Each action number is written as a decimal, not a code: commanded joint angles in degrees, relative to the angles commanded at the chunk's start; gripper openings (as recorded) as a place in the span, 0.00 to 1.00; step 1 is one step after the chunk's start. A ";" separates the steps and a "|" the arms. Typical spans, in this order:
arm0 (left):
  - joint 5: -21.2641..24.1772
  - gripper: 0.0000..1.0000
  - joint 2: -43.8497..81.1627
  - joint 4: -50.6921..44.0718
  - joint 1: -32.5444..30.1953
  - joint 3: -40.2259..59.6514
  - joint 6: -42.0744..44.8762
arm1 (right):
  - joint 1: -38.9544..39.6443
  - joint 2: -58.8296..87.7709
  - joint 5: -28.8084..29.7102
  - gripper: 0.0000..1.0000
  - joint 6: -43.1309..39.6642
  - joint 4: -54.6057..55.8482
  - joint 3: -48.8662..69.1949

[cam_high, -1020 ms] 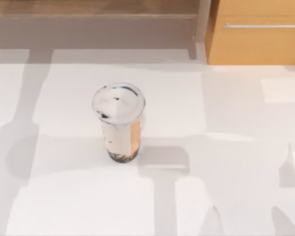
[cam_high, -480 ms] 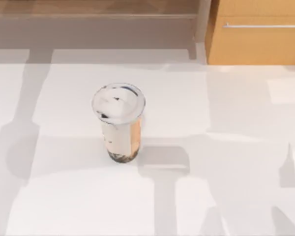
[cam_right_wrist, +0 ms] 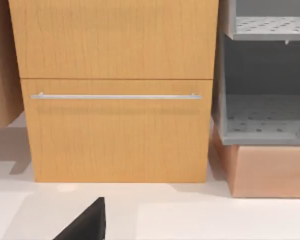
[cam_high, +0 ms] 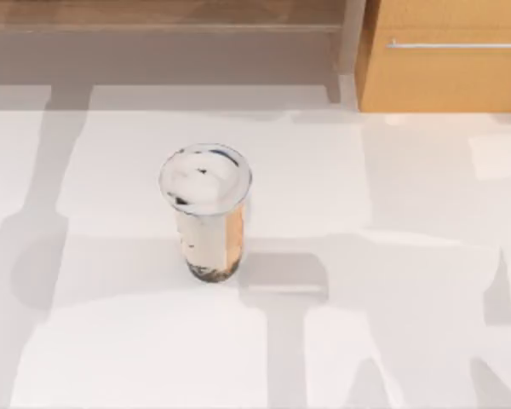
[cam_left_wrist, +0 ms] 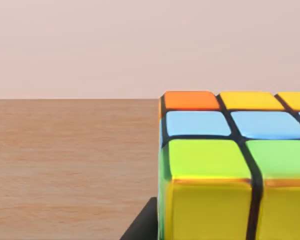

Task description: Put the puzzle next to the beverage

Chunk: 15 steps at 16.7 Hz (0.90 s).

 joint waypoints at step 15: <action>0.26 0.00 -9.47 -46.30 -7.51 -9.38 -6.03 | 0.00 0.00 0.00 1.00 0.00 0.00 0.00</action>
